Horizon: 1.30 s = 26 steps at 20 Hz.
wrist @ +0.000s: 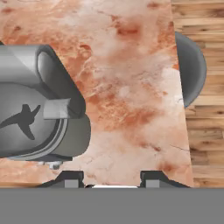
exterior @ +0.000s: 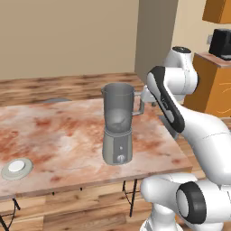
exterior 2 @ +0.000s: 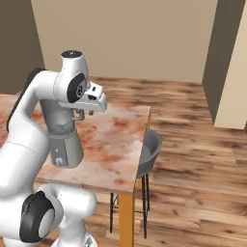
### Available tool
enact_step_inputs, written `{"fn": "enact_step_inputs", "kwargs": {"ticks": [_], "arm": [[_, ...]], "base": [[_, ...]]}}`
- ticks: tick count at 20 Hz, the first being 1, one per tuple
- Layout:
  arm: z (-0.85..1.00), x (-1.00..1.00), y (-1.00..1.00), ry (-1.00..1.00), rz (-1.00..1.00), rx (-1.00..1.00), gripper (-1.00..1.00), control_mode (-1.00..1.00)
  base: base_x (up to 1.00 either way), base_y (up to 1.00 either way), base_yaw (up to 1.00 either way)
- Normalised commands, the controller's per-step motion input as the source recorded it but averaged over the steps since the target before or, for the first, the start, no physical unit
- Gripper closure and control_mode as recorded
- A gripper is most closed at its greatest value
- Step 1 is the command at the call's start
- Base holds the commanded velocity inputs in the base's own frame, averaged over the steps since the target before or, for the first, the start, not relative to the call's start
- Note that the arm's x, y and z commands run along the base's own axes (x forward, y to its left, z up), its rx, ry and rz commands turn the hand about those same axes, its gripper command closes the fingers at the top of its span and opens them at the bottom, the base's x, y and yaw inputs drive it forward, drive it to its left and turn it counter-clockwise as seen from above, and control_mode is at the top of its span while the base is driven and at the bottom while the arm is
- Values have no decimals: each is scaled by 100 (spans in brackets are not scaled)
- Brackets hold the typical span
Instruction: Close the lid blender by securely placing the lid on top.
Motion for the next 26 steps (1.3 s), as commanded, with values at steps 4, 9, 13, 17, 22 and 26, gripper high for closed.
{"fn": "enact_step_inputs", "kwargs": {"ticks": [4,9,13,17,22,26], "arm": [[0,-1,0,0,0,0,-100,100],[0,0,0,0,0,0,-100,100],[0,0,0,0,0,0,-100,100],[0,0,0,0,0,0,-100,100],[0,0,0,0,0,0,-100,100],[0,0,0,0,0,0,-100,100]], "base": [[-31,0,-1],[-98,22,-3],[-35,98,0],[17,100,0],[62,62,0],[63,0,0]]}}
